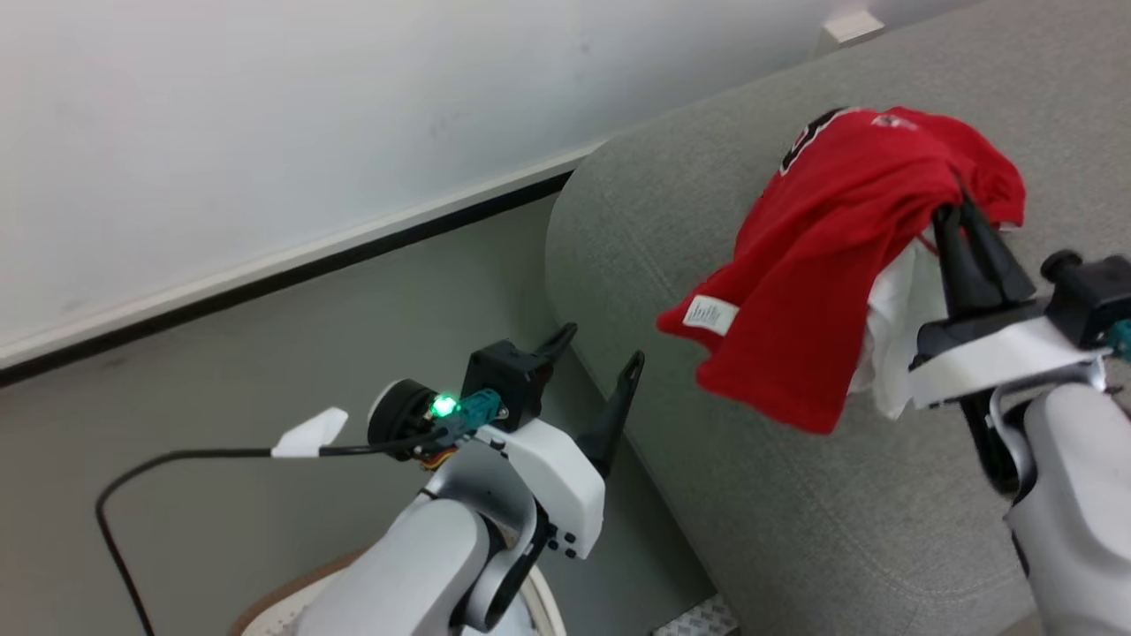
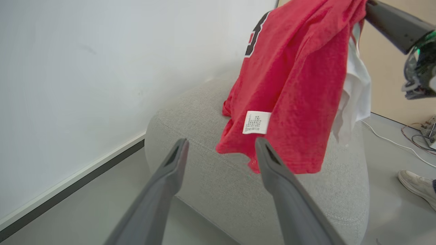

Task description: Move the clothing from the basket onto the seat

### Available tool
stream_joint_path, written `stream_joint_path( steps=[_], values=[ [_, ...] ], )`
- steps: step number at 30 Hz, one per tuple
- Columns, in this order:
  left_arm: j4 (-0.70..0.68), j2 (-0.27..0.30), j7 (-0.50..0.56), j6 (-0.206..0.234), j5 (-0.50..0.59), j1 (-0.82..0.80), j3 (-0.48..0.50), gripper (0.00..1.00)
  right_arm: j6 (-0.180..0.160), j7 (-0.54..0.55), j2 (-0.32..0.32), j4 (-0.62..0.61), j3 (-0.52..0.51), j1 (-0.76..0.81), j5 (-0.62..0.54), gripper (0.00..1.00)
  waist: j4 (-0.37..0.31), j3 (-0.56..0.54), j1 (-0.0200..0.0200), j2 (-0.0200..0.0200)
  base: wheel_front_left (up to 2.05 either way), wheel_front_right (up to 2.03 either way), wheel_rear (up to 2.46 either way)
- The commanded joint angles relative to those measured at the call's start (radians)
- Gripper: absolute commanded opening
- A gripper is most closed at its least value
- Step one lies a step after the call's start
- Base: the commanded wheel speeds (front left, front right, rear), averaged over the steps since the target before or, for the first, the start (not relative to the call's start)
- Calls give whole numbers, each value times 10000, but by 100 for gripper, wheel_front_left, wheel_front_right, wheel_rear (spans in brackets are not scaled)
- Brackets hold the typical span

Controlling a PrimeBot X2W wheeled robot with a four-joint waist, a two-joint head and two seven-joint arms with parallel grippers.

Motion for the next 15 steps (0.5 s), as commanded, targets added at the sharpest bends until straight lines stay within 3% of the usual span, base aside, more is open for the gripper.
stream_joint_path(
  steps=[1,8,15],
  values=[
    [-70,141,69,-38,146,-206,-2,100,-26,-31,-108,-128,-158,-471,-163,0,403,594,0,-1,0,0,0],
    [-548,340,353,-209,441,-820,-162,100,-26,-31,-786,506,-1726,-2495,-607,0,1093,1893,0,-1,0,0,0],
    [-953,464,460,-286,606,-1388,-150,100,-26,-27,-1797,2072,-4096,-4285,-1198,0,1689,3167,0,-1,0,0,0]
  ],
)
